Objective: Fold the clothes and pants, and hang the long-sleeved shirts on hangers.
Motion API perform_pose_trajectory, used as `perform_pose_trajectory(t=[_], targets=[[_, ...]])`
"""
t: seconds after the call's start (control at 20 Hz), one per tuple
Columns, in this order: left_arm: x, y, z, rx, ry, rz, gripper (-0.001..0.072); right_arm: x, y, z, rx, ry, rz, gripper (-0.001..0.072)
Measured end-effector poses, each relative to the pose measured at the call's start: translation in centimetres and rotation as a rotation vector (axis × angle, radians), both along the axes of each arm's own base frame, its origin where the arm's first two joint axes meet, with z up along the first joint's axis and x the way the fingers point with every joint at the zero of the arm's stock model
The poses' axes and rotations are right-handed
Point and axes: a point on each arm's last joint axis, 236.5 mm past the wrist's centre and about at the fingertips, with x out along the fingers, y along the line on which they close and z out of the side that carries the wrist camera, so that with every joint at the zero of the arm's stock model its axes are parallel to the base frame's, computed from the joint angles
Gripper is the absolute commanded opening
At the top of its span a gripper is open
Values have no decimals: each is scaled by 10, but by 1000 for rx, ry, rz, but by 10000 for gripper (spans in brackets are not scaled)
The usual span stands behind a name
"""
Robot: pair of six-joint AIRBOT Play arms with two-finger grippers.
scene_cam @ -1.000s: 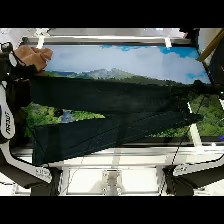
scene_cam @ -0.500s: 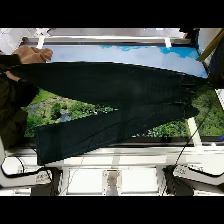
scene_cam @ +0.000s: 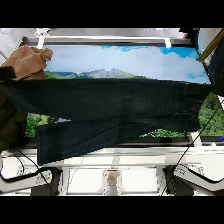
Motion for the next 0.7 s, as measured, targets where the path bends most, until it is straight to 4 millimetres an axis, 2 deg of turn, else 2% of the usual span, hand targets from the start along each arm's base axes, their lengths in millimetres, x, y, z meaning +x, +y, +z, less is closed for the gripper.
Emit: perform_pose_trajectory(t=[0.15,0.25,0.35,0.45,0.55,0.65,0.7], targets=[[38,14,-82,-25,118,13,15,22,-10,-58,73,37,-56,34],[65,21,-129,-37,121,35,14,46,-15,-87,136,15,-112,34],[95,24,-158,-45,55,57,14,71,-19,-105,161,-26,-163,34],[126,25,-167,-51,-64,76,14,96,-24,-113,142,-79,-207,34],[154,27,-165,-62,-186,97,14,121,-29,-111,103,-141,-245,35],[169,27,-164,-72,-255,109,15,141,-29,-109,68,-188,-269,36],[174,27,-164,-76,-276,113,70,149,-28,-108,54,-207,-277,108]])
